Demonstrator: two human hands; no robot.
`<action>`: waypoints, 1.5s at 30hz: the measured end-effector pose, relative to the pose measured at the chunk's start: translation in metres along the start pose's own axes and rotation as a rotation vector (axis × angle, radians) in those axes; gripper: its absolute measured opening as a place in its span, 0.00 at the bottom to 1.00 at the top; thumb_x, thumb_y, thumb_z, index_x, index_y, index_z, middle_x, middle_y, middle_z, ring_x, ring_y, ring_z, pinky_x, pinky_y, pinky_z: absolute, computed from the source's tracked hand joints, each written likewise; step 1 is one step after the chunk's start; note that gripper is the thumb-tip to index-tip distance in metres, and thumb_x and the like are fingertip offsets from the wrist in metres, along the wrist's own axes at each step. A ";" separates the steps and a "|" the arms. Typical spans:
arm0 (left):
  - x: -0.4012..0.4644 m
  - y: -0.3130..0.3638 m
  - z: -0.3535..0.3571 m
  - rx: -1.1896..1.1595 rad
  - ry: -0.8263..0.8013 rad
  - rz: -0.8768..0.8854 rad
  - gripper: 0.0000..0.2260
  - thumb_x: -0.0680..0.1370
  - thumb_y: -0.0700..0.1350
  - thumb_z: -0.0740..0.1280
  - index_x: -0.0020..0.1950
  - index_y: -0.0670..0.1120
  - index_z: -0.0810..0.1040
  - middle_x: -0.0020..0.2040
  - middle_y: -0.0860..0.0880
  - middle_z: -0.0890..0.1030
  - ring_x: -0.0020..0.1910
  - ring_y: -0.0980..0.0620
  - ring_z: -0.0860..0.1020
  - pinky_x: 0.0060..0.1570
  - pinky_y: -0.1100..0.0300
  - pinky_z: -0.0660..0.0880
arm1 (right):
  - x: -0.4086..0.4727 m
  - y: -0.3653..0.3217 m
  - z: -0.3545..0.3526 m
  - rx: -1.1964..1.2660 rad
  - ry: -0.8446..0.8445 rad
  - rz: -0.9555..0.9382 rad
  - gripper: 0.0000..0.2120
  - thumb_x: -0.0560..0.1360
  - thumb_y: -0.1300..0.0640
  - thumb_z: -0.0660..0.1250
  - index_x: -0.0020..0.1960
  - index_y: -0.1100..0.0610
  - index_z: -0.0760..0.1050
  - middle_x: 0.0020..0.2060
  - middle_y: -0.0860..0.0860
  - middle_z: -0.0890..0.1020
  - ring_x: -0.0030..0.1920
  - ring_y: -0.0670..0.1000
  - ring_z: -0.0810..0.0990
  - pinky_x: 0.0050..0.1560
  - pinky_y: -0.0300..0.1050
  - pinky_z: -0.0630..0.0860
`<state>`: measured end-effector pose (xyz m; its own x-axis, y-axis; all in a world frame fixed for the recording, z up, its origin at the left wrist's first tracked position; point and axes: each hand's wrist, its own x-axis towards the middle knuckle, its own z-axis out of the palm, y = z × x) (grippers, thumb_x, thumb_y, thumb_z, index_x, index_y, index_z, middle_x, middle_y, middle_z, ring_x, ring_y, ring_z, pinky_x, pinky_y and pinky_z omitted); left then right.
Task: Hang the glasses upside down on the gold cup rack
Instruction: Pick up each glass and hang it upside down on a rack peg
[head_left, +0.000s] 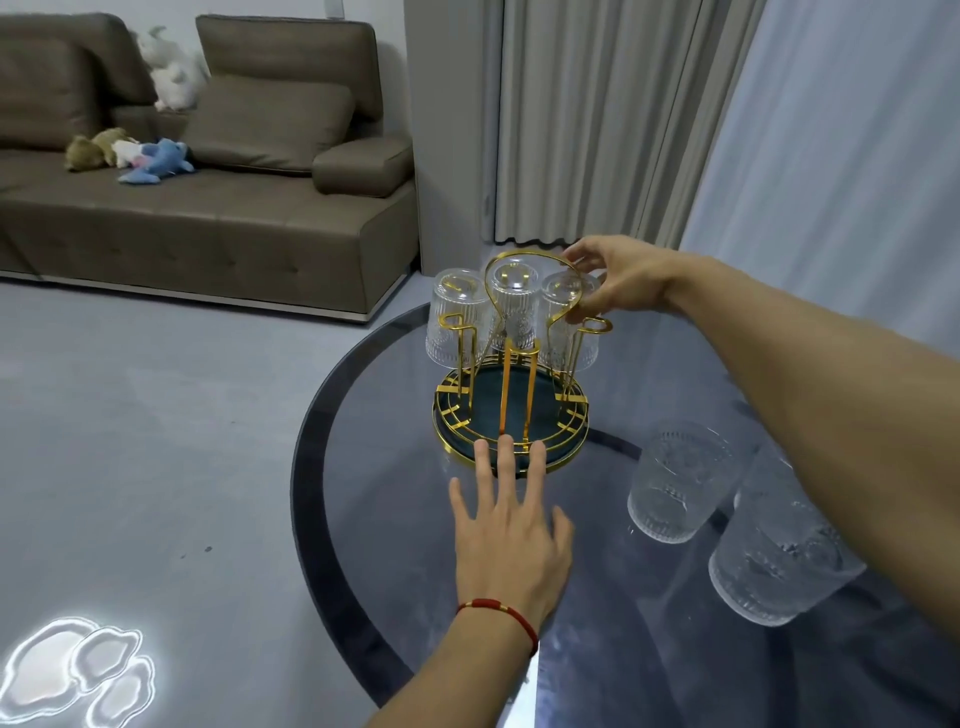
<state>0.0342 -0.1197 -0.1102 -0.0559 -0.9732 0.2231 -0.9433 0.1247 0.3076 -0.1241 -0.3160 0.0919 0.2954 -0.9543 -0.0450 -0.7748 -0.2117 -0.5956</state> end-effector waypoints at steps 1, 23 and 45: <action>0.000 -0.001 0.000 0.000 -0.002 0.000 0.30 0.83 0.57 0.49 0.81 0.57 0.39 0.83 0.47 0.41 0.80 0.43 0.34 0.78 0.35 0.44 | 0.001 0.001 0.001 0.009 -0.007 0.001 0.42 0.69 0.61 0.81 0.78 0.55 0.66 0.75 0.54 0.71 0.75 0.57 0.69 0.62 0.47 0.73; 0.005 0.000 -0.012 -0.121 -0.034 -0.041 0.31 0.80 0.52 0.60 0.81 0.54 0.53 0.82 0.44 0.52 0.81 0.44 0.41 0.77 0.36 0.50 | -0.199 0.031 0.101 -0.797 0.116 0.264 0.37 0.78 0.32 0.59 0.79 0.51 0.56 0.71 0.62 0.70 0.71 0.66 0.69 0.75 0.70 0.57; -0.025 0.061 -0.082 -1.255 -0.050 -0.141 0.41 0.66 0.57 0.73 0.77 0.56 0.61 0.68 0.45 0.74 0.67 0.47 0.74 0.65 0.42 0.76 | -0.219 0.009 0.124 -0.247 0.438 -0.326 0.49 0.65 0.53 0.75 0.82 0.53 0.57 0.62 0.54 0.79 0.58 0.57 0.72 0.60 0.56 0.73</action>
<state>0.0047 -0.0716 -0.0215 -0.0187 -0.9958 0.0901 0.0154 0.0899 0.9958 -0.1271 -0.0833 -0.0030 0.3223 -0.8191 0.4745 -0.8055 -0.5006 -0.3172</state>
